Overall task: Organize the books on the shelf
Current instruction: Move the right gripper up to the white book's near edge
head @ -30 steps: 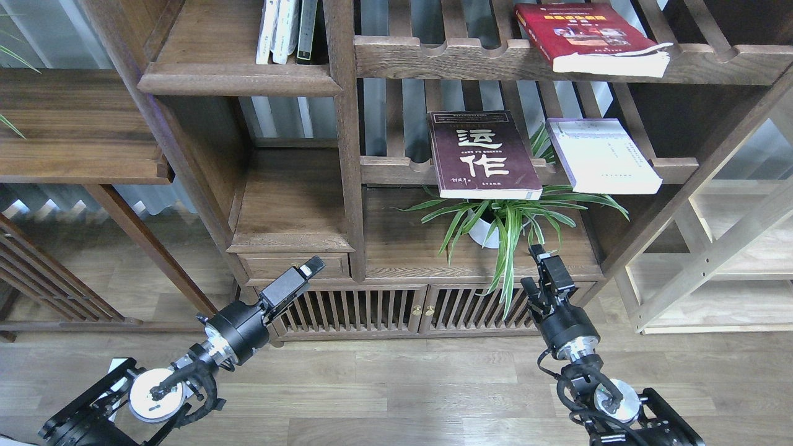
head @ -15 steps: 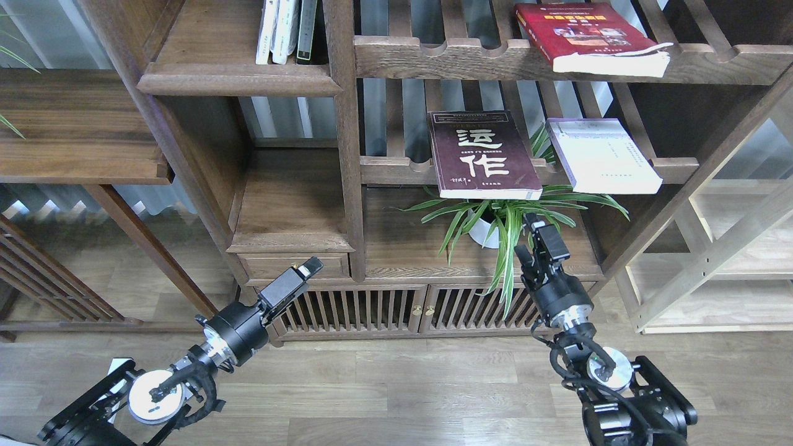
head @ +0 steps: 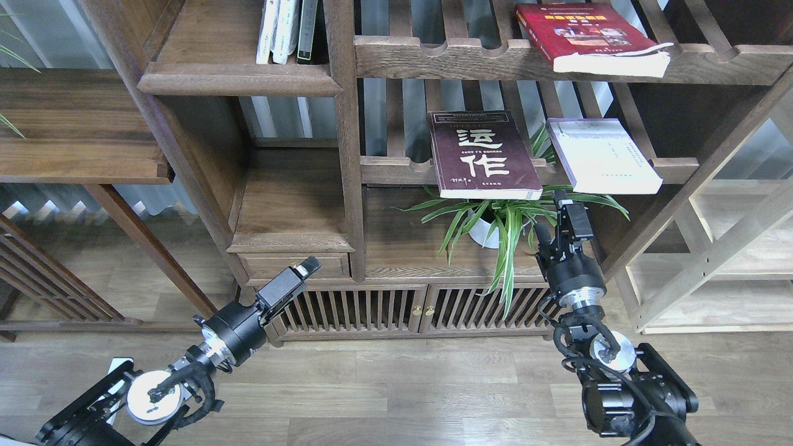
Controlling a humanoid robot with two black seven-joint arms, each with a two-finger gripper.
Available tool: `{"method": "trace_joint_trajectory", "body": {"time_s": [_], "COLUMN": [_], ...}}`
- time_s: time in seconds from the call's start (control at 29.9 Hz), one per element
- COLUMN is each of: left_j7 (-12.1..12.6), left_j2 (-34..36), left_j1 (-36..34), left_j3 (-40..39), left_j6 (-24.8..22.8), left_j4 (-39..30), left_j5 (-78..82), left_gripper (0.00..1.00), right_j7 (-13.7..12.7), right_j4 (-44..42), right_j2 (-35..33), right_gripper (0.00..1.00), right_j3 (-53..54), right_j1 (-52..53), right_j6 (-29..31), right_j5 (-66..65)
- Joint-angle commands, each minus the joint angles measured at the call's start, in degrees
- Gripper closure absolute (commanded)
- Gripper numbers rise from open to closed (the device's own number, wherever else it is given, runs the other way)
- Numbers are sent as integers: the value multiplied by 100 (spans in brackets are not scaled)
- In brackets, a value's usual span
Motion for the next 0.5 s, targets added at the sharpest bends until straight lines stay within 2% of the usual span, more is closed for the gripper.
{"method": "trace_joint_trajectory", "body": {"time_s": [0.0, 0.47], "left_j7": [-6, -6], "left_j2": [-2, -2], "left_j1": [7, -10], "left_j3": [-17, -26], "left_j6": [0, 0], "left_j4": [0, 26], "left_j5": [0, -9], "left_gripper": [1, 1], "right_j7": [0, 9], "right_j4": [-49, -233], "right_j2": [-34, -359], "right_gripper": [0, 0], "right_j3": [149, 246], "right_j1": [25, 324], "right_j6": [0, 0], "right_j5": [-1, 8]}}
